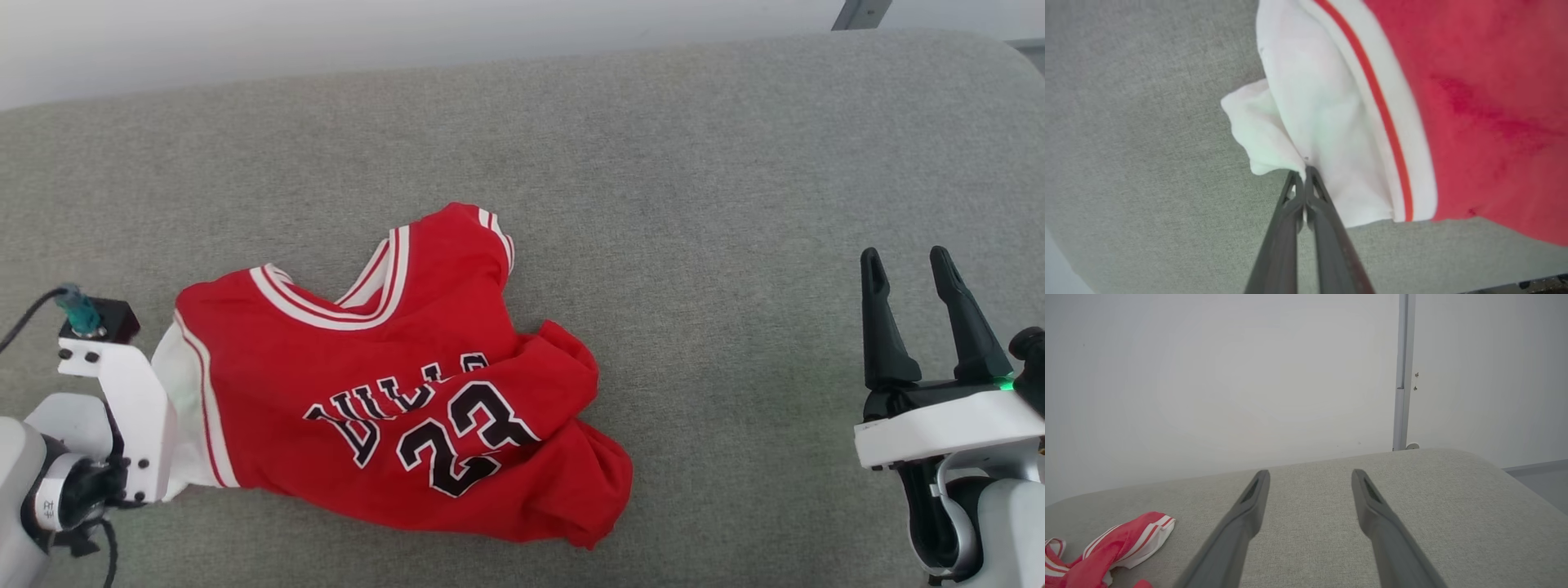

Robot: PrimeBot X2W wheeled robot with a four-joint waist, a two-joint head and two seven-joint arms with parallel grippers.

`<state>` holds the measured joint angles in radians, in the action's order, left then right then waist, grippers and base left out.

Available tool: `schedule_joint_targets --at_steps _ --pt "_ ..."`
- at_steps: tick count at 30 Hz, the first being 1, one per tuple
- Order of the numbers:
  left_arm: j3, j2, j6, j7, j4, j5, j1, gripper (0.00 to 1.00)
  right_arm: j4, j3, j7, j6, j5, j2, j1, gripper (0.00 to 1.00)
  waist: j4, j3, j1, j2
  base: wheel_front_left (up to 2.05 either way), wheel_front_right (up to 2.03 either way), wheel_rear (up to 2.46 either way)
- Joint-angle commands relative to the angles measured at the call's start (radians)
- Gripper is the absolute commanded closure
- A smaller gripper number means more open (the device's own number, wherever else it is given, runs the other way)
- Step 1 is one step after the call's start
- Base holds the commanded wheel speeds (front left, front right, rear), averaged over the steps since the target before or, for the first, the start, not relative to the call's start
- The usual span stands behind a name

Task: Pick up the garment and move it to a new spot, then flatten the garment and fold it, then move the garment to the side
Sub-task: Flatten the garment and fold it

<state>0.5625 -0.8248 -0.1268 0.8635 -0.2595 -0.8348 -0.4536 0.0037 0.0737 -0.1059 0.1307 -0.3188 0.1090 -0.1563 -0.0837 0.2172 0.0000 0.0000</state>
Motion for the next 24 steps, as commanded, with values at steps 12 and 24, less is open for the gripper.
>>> schedule_joint_targets --at_steps 12,24 --pt "-0.062 0.022 -0.039 -0.162 0.110 -0.001 0.036 0.00 0.007 -0.024 0.041 0.000 -0.013 0.029 0.020 0.00 0.085 -0.068 0.0000 0.0000 0.00 0.00 0.00" --pt "-0.083 0.141 -0.055 -0.622 0.242 0.132 0.122 0.00 0.065 -0.071 0.136 0.000 -0.048 0.087 -0.022 0.00 0.242 -0.096 0.0000 0.0000 0.00 0.00 0.00"
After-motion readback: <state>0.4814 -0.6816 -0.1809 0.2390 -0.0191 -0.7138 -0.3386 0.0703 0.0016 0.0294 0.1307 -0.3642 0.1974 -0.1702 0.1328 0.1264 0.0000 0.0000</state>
